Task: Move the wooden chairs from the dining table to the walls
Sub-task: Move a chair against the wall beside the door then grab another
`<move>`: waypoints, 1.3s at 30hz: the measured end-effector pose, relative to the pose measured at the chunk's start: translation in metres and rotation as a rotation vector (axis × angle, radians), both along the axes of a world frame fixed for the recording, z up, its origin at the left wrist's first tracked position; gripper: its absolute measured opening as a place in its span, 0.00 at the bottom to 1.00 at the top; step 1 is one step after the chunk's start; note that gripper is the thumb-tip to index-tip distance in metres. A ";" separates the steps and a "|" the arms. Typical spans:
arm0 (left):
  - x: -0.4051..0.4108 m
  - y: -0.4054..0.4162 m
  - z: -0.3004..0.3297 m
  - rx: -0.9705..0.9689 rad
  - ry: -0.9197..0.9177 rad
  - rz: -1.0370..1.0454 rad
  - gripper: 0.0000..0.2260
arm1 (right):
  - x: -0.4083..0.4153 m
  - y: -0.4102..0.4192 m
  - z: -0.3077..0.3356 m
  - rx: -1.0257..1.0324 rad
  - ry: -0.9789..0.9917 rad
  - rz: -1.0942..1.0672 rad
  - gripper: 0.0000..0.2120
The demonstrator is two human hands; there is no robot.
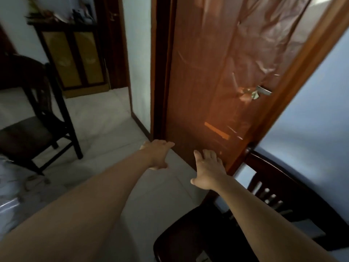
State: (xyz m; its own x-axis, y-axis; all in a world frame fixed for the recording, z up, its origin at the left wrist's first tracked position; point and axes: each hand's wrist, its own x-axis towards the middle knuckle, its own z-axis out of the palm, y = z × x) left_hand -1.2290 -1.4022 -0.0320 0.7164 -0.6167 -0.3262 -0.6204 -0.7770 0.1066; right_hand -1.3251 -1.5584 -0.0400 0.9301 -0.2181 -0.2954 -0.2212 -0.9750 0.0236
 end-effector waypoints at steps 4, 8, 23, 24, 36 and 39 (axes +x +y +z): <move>0.026 0.084 0.002 0.010 0.006 0.127 0.36 | 0.042 0.066 0.004 0.006 -0.019 0.094 0.45; 0.045 0.154 0.003 0.040 0.026 0.252 0.37 | 0.081 0.128 0.007 0.019 -0.023 0.198 0.45; 0.164 0.303 0.009 0.046 0.009 0.601 0.36 | 0.272 0.278 0.007 0.098 -0.061 0.536 0.44; 0.182 0.307 0.011 0.050 0.013 0.614 0.35 | 0.291 0.283 0.009 0.108 -0.063 0.552 0.44; 0.362 0.385 0.038 0.022 -0.034 0.781 0.34 | 0.514 0.377 0.029 0.128 -0.071 0.692 0.42; 0.403 0.418 0.038 0.022 -0.031 0.826 0.34 | 0.559 0.409 0.029 0.144 -0.088 0.730 0.42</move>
